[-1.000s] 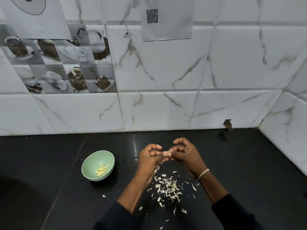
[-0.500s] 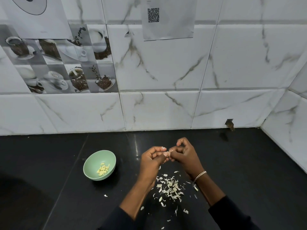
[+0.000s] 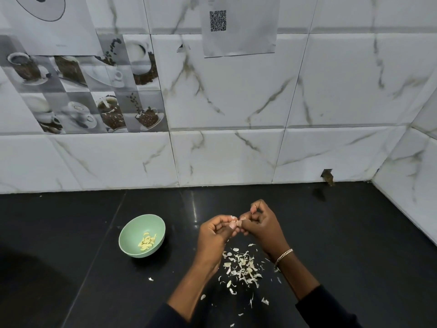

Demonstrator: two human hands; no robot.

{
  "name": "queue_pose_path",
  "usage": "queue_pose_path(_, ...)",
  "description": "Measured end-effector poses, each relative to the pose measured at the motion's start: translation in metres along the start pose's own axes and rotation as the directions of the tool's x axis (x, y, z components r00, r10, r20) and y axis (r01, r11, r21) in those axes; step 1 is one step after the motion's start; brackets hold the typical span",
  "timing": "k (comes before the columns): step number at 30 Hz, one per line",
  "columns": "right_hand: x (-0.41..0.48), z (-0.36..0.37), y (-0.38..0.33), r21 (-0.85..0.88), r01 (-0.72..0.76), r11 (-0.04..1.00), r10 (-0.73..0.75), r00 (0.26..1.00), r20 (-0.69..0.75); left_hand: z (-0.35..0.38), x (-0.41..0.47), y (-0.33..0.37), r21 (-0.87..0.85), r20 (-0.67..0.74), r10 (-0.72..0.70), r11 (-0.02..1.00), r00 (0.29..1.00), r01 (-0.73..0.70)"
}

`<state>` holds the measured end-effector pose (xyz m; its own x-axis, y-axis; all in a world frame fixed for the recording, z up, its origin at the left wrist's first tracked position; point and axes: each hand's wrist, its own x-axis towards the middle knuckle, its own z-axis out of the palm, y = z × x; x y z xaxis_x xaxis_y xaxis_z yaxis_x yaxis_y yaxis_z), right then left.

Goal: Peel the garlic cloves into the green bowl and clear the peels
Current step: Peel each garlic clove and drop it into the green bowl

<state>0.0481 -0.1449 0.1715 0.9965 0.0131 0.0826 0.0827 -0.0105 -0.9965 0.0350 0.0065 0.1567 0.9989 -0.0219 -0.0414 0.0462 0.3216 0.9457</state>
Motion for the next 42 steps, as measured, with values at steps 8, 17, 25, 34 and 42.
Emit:
queue_pose_path(8,-0.008,-0.007,0.007,0.153,-0.108,0.982,0.105,0.994,0.028,-0.013,-0.002,-0.01,-0.231,-0.025,-0.119,0.967,0.993,0.11)
queue_pose_path(17,-0.01,-0.018,0.034,-0.467,-0.076,0.881,0.11,0.993,0.046,-0.023,-0.004,-0.026,-0.178,-0.053,-0.205,0.965,0.977,0.193)
queue_pose_path(25,-0.015,-0.005,0.039,-0.553,-0.006,0.833,-0.002,1.0,-0.015,-0.027,-0.007,-0.039,-0.015,-0.154,-0.2,0.98,0.968,0.2)
queue_pose_path(34,-0.015,0.018,0.044,-0.507,0.09,0.857,-0.012,0.988,0.155,-0.036,-0.014,-0.044,0.039,-0.139,-0.163,0.985,0.977,0.17)
queue_pose_path(42,0.008,0.064,0.04,-0.401,0.006,0.916,0.066,0.984,0.164,-0.073,-0.019,-0.054,-0.005,-0.232,-0.299,0.952,0.926,0.306)
